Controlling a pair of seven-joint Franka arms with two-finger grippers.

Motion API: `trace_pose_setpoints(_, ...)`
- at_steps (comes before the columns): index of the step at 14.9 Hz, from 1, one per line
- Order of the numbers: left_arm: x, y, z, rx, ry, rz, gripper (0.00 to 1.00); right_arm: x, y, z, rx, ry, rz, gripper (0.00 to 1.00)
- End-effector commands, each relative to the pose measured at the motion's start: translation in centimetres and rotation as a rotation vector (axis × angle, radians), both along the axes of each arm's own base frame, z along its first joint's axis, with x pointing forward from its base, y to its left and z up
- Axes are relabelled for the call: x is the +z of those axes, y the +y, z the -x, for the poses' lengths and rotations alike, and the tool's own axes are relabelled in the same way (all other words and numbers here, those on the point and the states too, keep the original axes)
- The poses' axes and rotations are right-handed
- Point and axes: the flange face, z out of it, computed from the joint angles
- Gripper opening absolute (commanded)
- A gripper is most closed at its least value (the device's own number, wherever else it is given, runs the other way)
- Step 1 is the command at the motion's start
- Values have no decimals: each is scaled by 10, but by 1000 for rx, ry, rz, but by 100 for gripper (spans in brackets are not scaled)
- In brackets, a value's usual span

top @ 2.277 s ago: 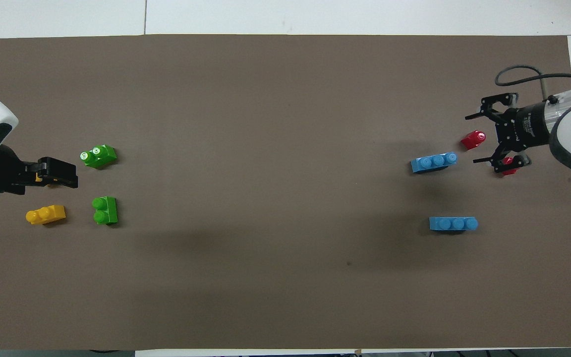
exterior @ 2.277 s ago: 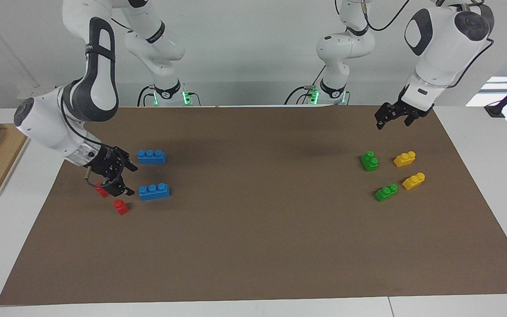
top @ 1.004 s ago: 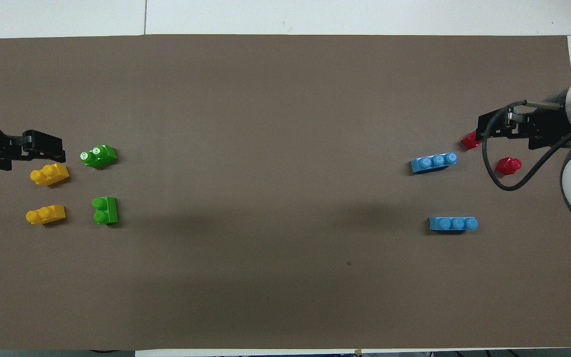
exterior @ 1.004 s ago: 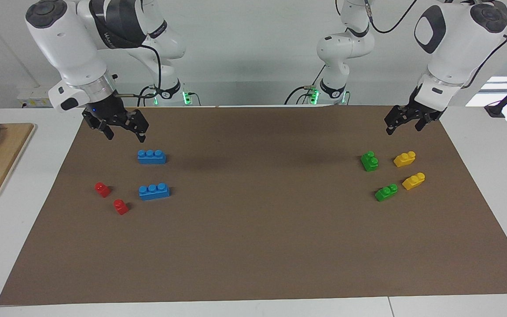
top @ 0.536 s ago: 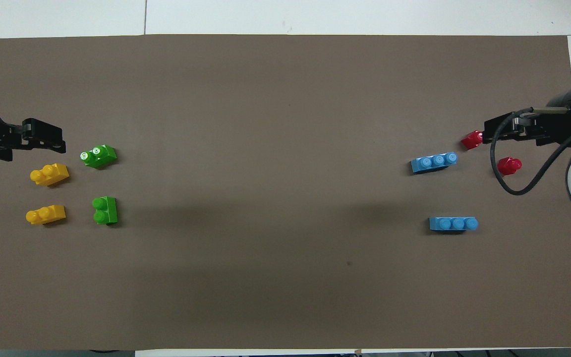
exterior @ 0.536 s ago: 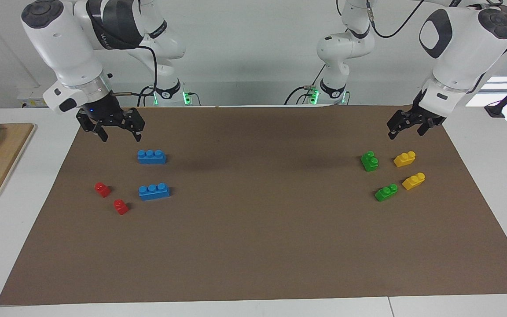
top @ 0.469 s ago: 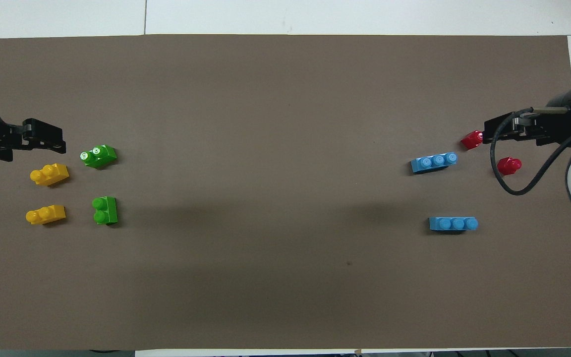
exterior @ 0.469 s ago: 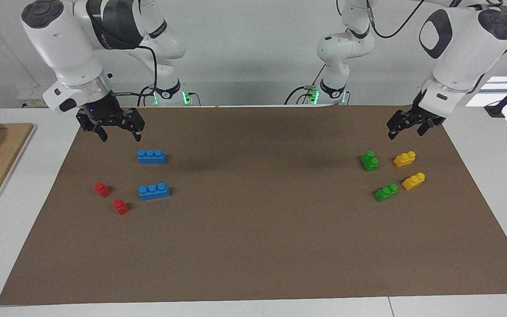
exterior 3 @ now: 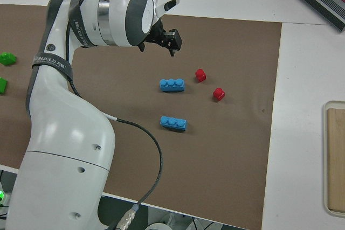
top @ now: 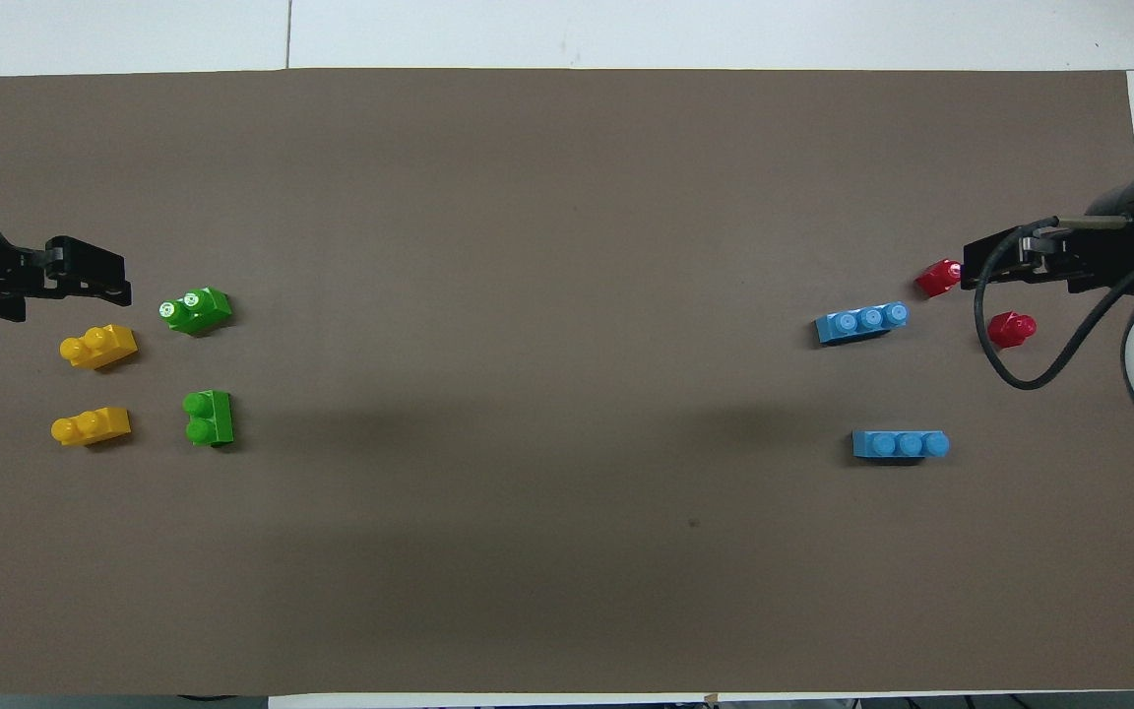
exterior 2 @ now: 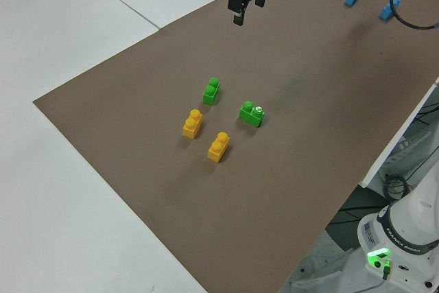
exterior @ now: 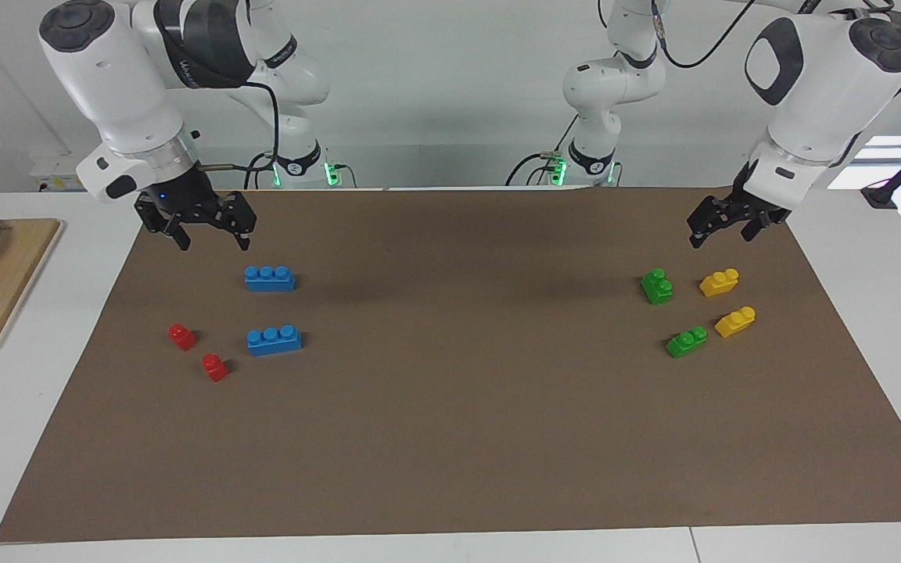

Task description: Remove green block with left arm and hold with right

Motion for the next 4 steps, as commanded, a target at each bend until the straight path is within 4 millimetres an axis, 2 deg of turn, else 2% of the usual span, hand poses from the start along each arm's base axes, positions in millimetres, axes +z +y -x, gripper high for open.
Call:
trace_pose_setpoints(1,2,2,-1,1,11,-21,100,2,-3,6,32,19,25,100)
trace_pose_setpoints(4,2,1,-1,-2,9,-19,100,2,-4,6,32,21,32,100)
